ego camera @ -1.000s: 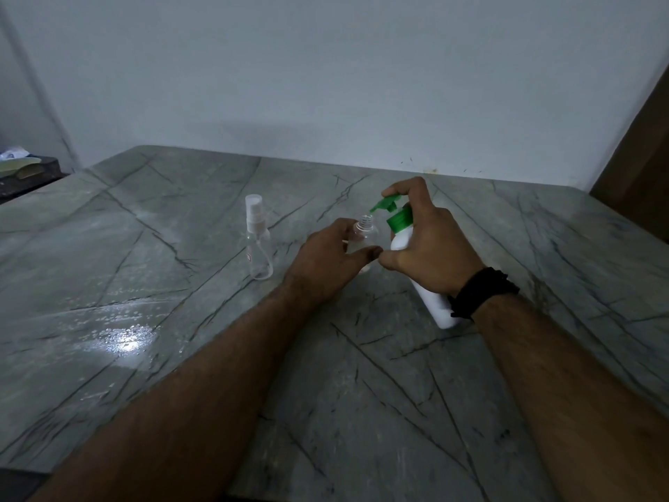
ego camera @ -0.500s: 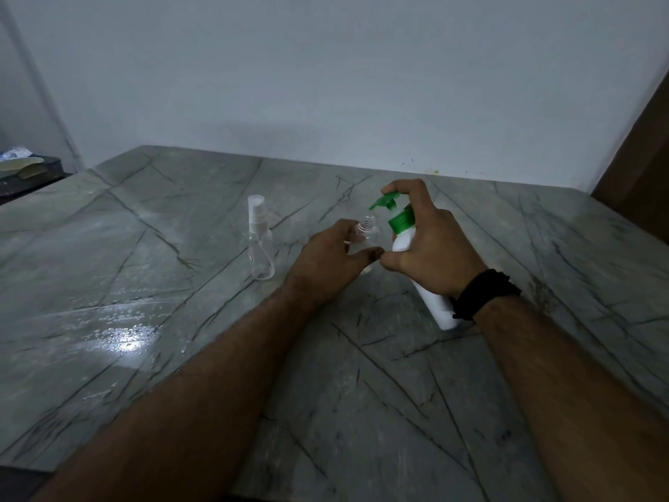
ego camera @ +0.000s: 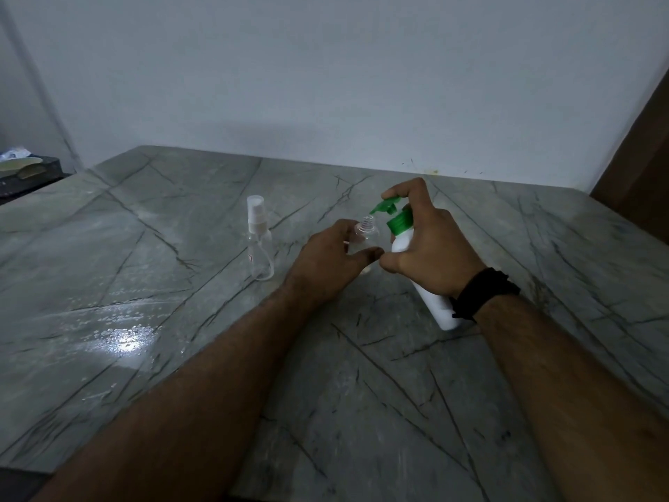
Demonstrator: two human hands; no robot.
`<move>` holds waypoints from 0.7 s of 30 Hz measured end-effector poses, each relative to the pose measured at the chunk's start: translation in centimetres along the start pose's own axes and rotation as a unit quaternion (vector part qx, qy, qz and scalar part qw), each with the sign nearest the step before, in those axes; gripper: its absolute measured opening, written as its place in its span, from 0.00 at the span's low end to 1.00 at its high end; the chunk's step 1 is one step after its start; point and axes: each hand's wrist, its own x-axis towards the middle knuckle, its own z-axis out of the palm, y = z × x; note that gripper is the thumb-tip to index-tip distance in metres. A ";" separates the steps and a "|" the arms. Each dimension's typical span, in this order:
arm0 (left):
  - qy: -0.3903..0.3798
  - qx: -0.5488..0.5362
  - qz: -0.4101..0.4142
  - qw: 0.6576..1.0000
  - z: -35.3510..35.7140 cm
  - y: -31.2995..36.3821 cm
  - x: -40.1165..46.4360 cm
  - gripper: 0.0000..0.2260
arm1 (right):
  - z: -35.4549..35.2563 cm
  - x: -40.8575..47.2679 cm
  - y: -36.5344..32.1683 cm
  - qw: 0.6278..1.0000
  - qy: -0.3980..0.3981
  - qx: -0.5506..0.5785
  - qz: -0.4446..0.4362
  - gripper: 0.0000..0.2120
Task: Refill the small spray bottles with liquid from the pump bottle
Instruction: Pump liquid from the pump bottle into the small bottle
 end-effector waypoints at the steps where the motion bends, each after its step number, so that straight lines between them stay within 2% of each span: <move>1: -0.001 0.004 -0.001 1.000 0.0 0.0 0.0 0.26 | 0.0 0.0 0.0 1.000 -0.002 -0.001 0.003 0.35; 21: 0.001 -0.007 0.002 1.000 -0.1 0.1 -0.1 0.26 | 0.0 -0.2 -0.1 1.000 0.004 -0.005 0.006 0.37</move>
